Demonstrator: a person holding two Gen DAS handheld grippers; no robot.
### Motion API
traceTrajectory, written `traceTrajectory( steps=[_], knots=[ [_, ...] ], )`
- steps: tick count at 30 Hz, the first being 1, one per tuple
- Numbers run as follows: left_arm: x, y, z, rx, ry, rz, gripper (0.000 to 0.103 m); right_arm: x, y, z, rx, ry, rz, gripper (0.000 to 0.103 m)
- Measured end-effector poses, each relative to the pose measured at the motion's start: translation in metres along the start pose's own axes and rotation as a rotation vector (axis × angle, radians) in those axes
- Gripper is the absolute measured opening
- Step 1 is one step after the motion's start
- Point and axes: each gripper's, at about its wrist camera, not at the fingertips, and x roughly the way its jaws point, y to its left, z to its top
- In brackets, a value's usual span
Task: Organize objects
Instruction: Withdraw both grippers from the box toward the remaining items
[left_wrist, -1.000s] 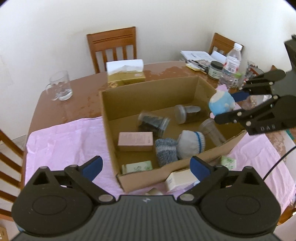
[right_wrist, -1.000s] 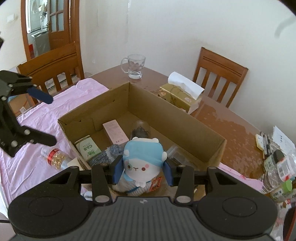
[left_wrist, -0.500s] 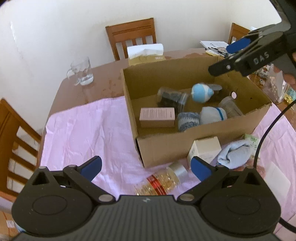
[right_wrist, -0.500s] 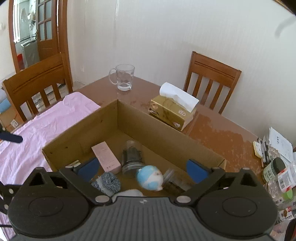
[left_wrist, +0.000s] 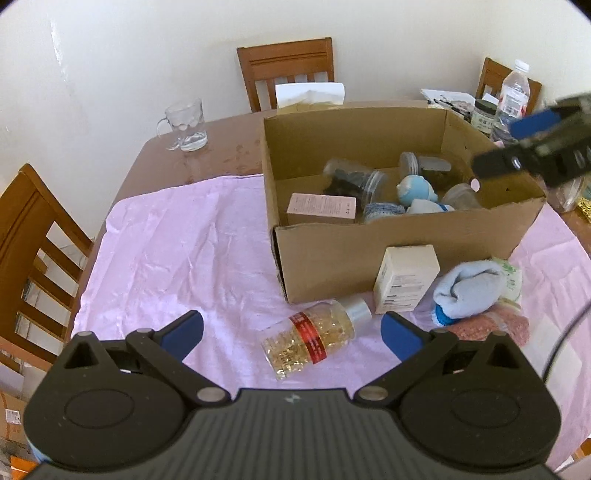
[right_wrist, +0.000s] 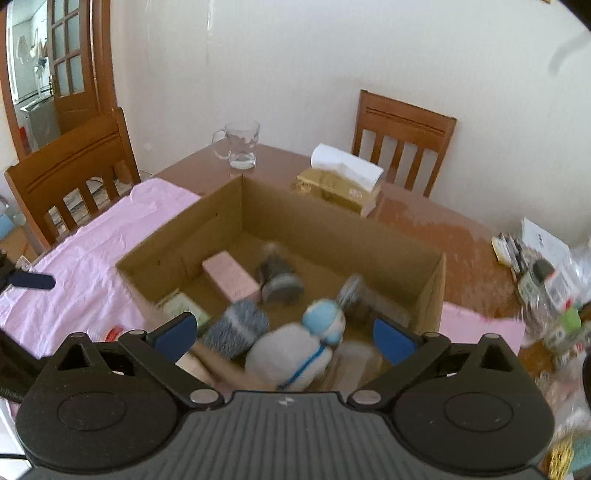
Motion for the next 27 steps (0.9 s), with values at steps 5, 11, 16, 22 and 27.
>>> traceTrajectory(
  steps=[5, 11, 16, 22, 27],
  knots=[
    [0.0, 0.001, -0.006, -0.092, 0.013, -0.035, 0.102, -0.005, 0.012, -0.028, 0.035, 0.035, -0.03, 0.103],
    [0.003, 0.004, -0.016, -0.127, 0.038, -0.033, 0.102, -0.004, 0.024, -0.055, 0.08, 0.099, -0.041, 0.103],
    [0.012, 0.009, -0.025, -0.153, 0.082, -0.008, 0.102, 0.006, 0.038, -0.075, 0.106, 0.181, 0.027, 0.103],
    [0.017, 0.014, -0.036, -0.163, 0.1, -0.043, 0.102, 0.033, 0.048, -0.089, 0.155, 0.3, 0.075, 0.103],
    [0.017, 0.018, -0.039, -0.159, 0.098, -0.071, 0.102, 0.053, 0.049, -0.092, 0.226, 0.37, 0.057, 0.103]
  ],
)
